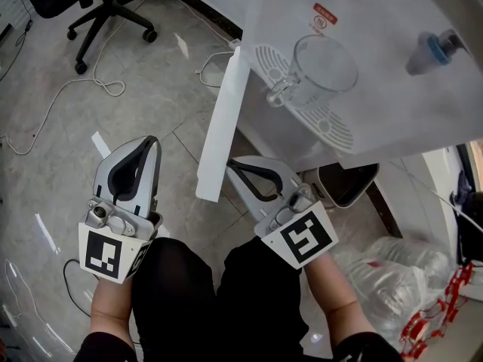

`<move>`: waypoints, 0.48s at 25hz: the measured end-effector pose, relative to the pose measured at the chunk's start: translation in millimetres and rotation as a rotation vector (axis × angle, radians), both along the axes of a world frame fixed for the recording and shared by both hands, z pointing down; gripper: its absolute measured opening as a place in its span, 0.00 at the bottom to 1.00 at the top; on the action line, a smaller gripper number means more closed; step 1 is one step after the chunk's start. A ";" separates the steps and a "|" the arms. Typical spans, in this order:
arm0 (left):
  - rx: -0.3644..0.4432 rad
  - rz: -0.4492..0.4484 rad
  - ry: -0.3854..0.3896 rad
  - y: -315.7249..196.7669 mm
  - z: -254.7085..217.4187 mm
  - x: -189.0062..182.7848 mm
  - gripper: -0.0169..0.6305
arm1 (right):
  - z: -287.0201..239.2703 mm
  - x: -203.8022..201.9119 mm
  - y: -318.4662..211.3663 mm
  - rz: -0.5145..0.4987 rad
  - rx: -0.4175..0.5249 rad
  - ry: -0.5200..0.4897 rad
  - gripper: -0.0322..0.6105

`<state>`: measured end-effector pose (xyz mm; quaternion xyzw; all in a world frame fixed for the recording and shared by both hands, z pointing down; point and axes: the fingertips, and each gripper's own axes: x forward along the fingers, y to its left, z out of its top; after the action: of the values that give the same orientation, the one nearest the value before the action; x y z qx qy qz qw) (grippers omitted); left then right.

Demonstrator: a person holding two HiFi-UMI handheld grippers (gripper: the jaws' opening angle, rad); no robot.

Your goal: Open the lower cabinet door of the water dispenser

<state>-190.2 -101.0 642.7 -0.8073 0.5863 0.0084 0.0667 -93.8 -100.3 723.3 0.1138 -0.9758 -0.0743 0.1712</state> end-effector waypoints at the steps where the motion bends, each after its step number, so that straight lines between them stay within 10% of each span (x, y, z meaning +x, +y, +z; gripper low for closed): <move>1: 0.009 -0.006 0.000 -0.4 -1.5 -2.3 0.04 | 0.5 -2.7 0.4 -0.006 0.001 0.002 0.06; 12: -0.006 -0.043 0.021 0.3 4.6 -16.1 0.04 | 0.6 -23.5 -2.5 -0.044 0.011 0.000 0.06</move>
<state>-206.2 -100.6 647.3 -0.7946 0.6041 0.0134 0.0582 -117.3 -102.9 723.8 0.0931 -0.9776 -0.0837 0.1690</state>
